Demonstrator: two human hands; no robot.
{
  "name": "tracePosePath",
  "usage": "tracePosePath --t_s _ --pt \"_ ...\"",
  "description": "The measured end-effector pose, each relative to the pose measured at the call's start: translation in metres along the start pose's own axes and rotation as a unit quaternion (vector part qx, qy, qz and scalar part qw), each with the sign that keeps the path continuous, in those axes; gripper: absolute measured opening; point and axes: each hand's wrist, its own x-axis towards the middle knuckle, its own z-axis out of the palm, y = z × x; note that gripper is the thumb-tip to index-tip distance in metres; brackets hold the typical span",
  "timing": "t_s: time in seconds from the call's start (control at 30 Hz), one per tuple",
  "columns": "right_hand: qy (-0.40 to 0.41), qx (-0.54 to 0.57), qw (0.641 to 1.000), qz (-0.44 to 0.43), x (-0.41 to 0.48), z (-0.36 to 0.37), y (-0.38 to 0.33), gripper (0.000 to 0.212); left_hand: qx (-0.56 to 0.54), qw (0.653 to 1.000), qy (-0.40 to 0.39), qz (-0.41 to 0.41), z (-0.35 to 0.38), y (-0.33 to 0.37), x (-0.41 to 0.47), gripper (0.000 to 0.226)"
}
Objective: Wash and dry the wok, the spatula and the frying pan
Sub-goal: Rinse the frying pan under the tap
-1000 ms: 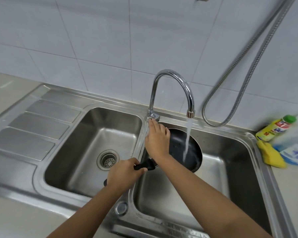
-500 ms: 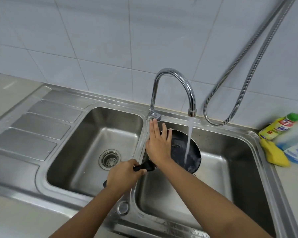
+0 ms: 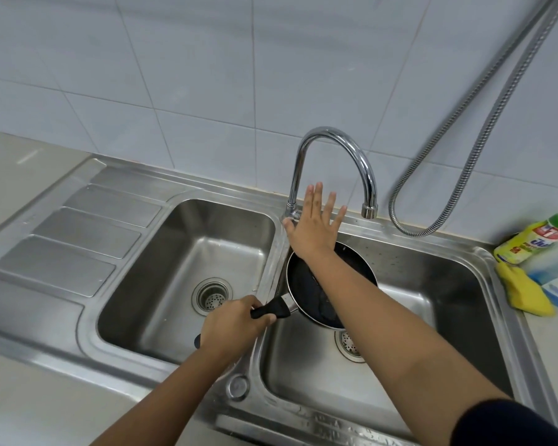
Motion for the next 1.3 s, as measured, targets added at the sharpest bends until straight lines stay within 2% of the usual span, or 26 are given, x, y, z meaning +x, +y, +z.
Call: tracePosePath --t_s 0.1,0.2,0.27,0.37,0.43,0.53,0.7,0.77,0.83,0.97,1.2,1.3 --pt "-0.015 0.091 0.996 -0.005 -0.002 -0.005 0.001 0.081 -0.004 1.000 -0.002 -0.004 -0.004 -0.001 0.002 0.029" --pt "0.012 0.139 0.990 0.020 -0.014 -0.005 0.024 0.070 -0.006 1.000 0.001 -0.002 -0.009 -0.003 0.001 0.026" --pt "0.013 0.125 0.989 0.082 -0.029 0.000 0.054 0.065 -0.006 1.000 0.003 0.001 -0.010 -0.007 0.000 0.027" --pt "-0.036 0.080 0.977 0.195 -0.057 0.011 0.106 0.057 -0.014 1.000 -0.007 0.013 -0.010 -0.015 0.001 0.031" --pt "-0.068 0.106 0.963 0.236 -0.073 0.012 0.131 0.041 -0.027 0.999 -0.018 0.024 -0.011 -0.017 -0.002 0.029" --pt "-0.093 0.153 0.954 0.243 -0.094 0.000 0.148 0.024 -0.037 0.997 -0.048 0.040 -0.011 -0.016 -0.007 0.025" --pt "-0.107 0.127 0.949 0.269 -0.112 -0.025 0.164 0.020 -0.126 0.982 -0.132 0.044 -0.006 -0.018 -0.009 0.027" --pt "-0.102 0.140 0.947 0.272 -0.115 -0.029 0.173 0.019 -0.132 0.980 -0.142 0.048 -0.007 -0.013 -0.011 0.026" --pt "-0.086 0.167 0.946 0.263 -0.117 -0.030 0.182 0.017 -0.111 0.986 -0.110 0.056 -0.008 -0.003 -0.015 0.027" --pt "-0.035 0.251 0.932 0.260 -0.119 -0.028 0.203 0.035 -0.025 0.996 -0.019 0.080 -0.014 0.024 -0.019 0.028" --pt "0.011 0.315 0.906 0.281 -0.118 -0.034 0.229 0.023 0.049 0.989 0.067 0.122 -0.017 0.068 -0.021 0.028" --pt "0.039 0.333 0.900 0.277 -0.124 -0.042 0.238 0.025 0.076 0.978 0.114 0.155 -0.011 0.081 -0.030 0.027"
